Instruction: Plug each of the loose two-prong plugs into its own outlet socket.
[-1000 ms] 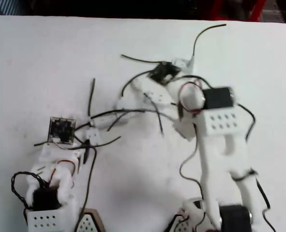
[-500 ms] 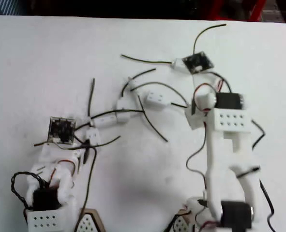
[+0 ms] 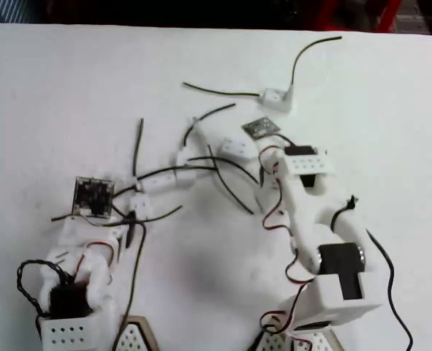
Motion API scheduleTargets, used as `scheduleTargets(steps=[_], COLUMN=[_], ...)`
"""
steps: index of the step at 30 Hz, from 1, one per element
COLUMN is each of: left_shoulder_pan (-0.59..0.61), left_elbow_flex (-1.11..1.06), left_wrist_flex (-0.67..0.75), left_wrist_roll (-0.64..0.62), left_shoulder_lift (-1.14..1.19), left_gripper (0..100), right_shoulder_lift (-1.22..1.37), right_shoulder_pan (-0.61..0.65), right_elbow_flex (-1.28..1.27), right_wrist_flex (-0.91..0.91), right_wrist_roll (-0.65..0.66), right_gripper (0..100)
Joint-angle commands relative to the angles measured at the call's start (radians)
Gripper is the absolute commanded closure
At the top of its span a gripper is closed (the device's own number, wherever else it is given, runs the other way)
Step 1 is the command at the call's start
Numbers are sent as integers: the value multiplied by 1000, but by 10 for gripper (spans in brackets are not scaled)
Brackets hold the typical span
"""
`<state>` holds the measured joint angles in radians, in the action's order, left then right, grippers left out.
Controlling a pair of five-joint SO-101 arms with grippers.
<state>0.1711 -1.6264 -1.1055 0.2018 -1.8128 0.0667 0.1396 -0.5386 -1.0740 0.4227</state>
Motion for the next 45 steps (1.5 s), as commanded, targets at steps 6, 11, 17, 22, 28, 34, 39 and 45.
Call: scheduleTargets(steps=[6,11,17,22,28,34,39,45], left_shoulder_pan=[2,2,2,2,2,2,2,2], left_elbow_flex=[5,5,5,5,5,5,5,5], left_wrist_flex=[23,23,23,23,23,23,23,23], left_wrist_roll=[8,8,8,8,8,8,8,8], left_shoulder_lift=[-4,-4,-4,-4,-4,-4,-4,-4], left_gripper=[758,758,758,758,758,758,758,758], right_shoulder_lift=[-2,-1,58,116,124,127,159,197], right_shoulder_pan=[35,42,41,31,35,30,28,27], right_elbow_flex=[120,137,141,201,284,292,292,296], right_wrist_flex=[-88,-90,-84,-94,-171,-177,-179,-179], right_wrist_roll=[-5,-5,-3,-3,-5,-3,52,55], right_gripper=[868,872,872,872,872,879,926,929])
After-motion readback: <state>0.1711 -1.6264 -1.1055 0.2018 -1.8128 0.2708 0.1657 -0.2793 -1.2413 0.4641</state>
